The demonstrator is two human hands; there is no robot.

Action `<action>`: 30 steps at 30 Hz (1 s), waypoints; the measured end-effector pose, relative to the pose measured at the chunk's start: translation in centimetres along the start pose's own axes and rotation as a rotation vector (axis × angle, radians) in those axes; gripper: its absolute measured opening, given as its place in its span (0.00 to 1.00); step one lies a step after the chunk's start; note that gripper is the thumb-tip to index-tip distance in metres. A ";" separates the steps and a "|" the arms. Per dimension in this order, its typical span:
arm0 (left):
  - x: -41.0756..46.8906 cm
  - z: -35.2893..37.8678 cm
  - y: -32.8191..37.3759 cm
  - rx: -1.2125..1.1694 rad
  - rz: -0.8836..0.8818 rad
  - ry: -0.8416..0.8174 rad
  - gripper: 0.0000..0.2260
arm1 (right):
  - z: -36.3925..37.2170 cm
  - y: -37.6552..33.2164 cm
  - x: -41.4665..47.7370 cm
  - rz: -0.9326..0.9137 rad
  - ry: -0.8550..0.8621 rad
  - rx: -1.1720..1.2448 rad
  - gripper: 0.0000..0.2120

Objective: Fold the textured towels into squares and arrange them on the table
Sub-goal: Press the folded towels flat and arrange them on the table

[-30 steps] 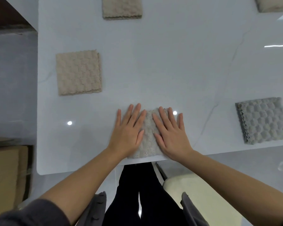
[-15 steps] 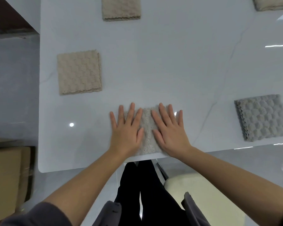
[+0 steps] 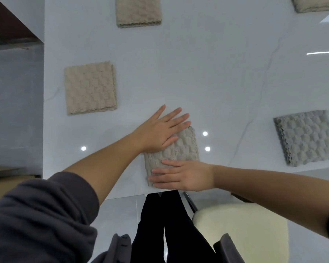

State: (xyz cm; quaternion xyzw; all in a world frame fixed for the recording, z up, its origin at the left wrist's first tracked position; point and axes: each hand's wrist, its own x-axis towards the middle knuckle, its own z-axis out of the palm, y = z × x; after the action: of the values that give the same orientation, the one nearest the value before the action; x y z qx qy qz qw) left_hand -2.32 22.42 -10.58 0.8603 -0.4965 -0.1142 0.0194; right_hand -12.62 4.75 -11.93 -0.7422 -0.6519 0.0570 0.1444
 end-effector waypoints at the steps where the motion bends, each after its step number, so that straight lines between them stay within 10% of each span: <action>1: 0.1 0.2 0.1 0.010 -0.005 0.006 0.24 | 0.2 0.2 -0.1 -0.009 -0.010 0.003 0.20; 11: 0.2 0.3 0.3 0.026 -0.005 0.041 0.25 | 0.0 -0.1 0.1 0.058 0.038 0.030 0.20; 20: -6.0 0.3 6.1 -0.110 -0.382 0.110 0.30 | -1.3 -1.6 -2.7 0.791 0.081 -0.061 0.28; 30: -5.3 0.2 6.9 -0.073 -0.444 -0.056 0.32 | -1.1 -1.9 -2.3 0.911 0.091 0.048 0.27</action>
State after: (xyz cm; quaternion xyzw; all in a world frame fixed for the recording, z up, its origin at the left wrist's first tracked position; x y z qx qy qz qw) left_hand -10.78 23.49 -8.79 0.9436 -0.2910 -0.1575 0.0110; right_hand -14.44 2.51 -10.55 -0.9514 -0.2505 0.0974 0.1504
